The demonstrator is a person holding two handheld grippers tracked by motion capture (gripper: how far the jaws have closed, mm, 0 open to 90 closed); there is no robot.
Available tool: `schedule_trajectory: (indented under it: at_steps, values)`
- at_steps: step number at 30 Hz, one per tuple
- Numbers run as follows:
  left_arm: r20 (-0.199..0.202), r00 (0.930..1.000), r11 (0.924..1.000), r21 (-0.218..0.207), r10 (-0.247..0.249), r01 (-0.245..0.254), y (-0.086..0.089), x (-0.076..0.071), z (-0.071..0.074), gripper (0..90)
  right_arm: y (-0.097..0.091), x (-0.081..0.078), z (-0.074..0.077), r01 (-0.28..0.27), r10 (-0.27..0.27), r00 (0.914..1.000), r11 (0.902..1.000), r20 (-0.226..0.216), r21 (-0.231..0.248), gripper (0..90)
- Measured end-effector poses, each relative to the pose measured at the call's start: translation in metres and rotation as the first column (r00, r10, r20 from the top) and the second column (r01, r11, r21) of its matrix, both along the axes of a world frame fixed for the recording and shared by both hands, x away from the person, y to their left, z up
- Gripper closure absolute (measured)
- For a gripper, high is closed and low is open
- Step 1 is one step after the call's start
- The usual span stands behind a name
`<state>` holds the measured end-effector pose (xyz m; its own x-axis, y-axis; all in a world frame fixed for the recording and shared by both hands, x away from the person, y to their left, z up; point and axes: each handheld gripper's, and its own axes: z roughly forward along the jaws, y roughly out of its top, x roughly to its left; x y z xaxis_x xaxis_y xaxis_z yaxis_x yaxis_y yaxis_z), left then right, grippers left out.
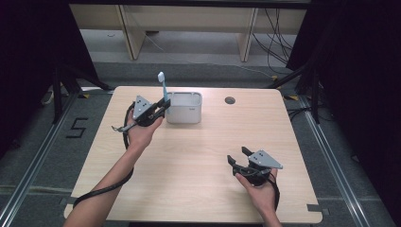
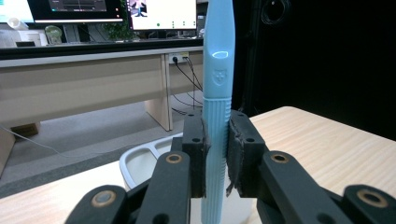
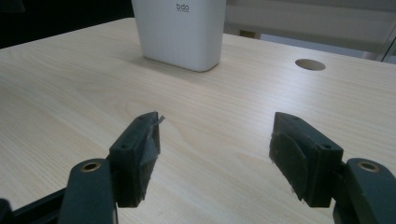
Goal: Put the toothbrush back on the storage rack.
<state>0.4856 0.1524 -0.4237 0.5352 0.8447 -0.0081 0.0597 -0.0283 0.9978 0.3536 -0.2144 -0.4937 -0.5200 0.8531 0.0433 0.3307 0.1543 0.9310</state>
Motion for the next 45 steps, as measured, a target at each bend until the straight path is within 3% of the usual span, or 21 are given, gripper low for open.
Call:
schedule_trajectory:
  at_steps: [1, 3, 5, 8, 10, 15, 18, 37, 38, 41, 42, 43, 45]
  values:
    - [0.000, 1.0000, 1.0000, 0.001, 0.001, -0.001, 0.000, 0.001, 0.001, 78.3, -0.003, 0.002, 0.000, -0.008, 0.009, 0.9994, 0.9996, 0.034, -0.026, 34.0]
    - [0.004, 1.0000, 1.0000, 0.002, 0.006, -0.006, 0.000, 0.004, 0.002, 78.2, -0.003, 0.003, -0.002, -0.004, 0.006, 0.9986, 0.9996, 0.053, -0.028, 34.0]
    - [0.008, 0.9999, 1.0000, 0.005, 0.008, -0.008, 0.001, 0.006, 0.003, 78.2, -0.002, 0.001, -0.002, 0.003, -0.003, 0.9998, 1.0000, 0.017, 0.001, 34.0]
    - [0.014, 0.9998, 0.9999, 0.008, 0.013, -0.013, 0.000, 0.009, 0.003, 78.2, -0.002, 0.000, -0.002, 0.004, -0.003, 0.9999, 1.0000, 0.016, -0.005, 34.0]
    - [0.016, 0.9998, 0.9998, 0.012, 0.014, -0.014, 0.000, 0.012, 0.003, 78.2, -0.004, 0.003, -0.003, 0.002, 0.000, 0.9983, 0.9997, 0.059, -0.025, 33.9]
    - [0.023, 0.9995, 0.9997, 0.002, 0.024, -0.024, 0.000, 0.018, 0.006, 78.2, -0.004, 0.002, -0.003, -0.008, 0.009, 0.9993, 0.9997, 0.035, -0.025, 33.9]
    - [0.025, 0.9994, 0.9996, 0.008, 0.026, -0.026, 0.000, 0.022, 0.008, 78.2, -0.002, 0.002, -0.005, -0.011, 0.011, 0.9995, 0.9999, 0.029, 0.003, 33.9]
    - [0.025, 0.9981, 0.9983, 0.010, 0.057, -0.057, -0.002, 0.047, 0.011, 78.2, -0.002, 0.002, -0.005, -0.014, 0.014, 0.9995, 0.9999, 0.029, 0.009, 33.5]
    - [0.022, 0.9981, 0.9983, 0.013, 0.057, -0.057, -0.002, 0.047, 0.011, 78.2, -0.003, 0.001, -0.005, -0.010, 0.010, 0.9998, 1.0000, 0.019, -0.003, 33.5]
    - [0.020, 0.9978, 0.9979, 0.018, 0.062, -0.063, -0.002, 0.050, 0.010, 78.2, -0.001, -0.002, -0.005, 0.002, -0.002, 1.0000, 0.9998, -0.009, 0.020, 33.4]
    - [0.020, 0.9977, 0.9978, 0.017, 0.064, -0.065, -0.002, 0.051, 0.010, 78.2, -0.003, 0.001, -0.004, -0.005, 0.006, 0.9997, 0.9998, 0.024, -0.017, 33.4]
    - [0.018, 0.9977, 0.9976, 0.020, 0.065, -0.066, -0.001, 0.052, 0.009, 78.2, -0.002, 0.000, -0.005, -0.005, 0.005, 1.0000, 1.0000, 0.001, 0.005, 33.4]
    - [0.013, 0.9977, 0.9976, 0.018, 0.067, -0.067, -0.001, 0.052, 0.008, 78.2, -0.002, 0.001, -0.005, -0.006, 0.006, 0.9999, 1.0000, 0.011, -0.005, 33.4]
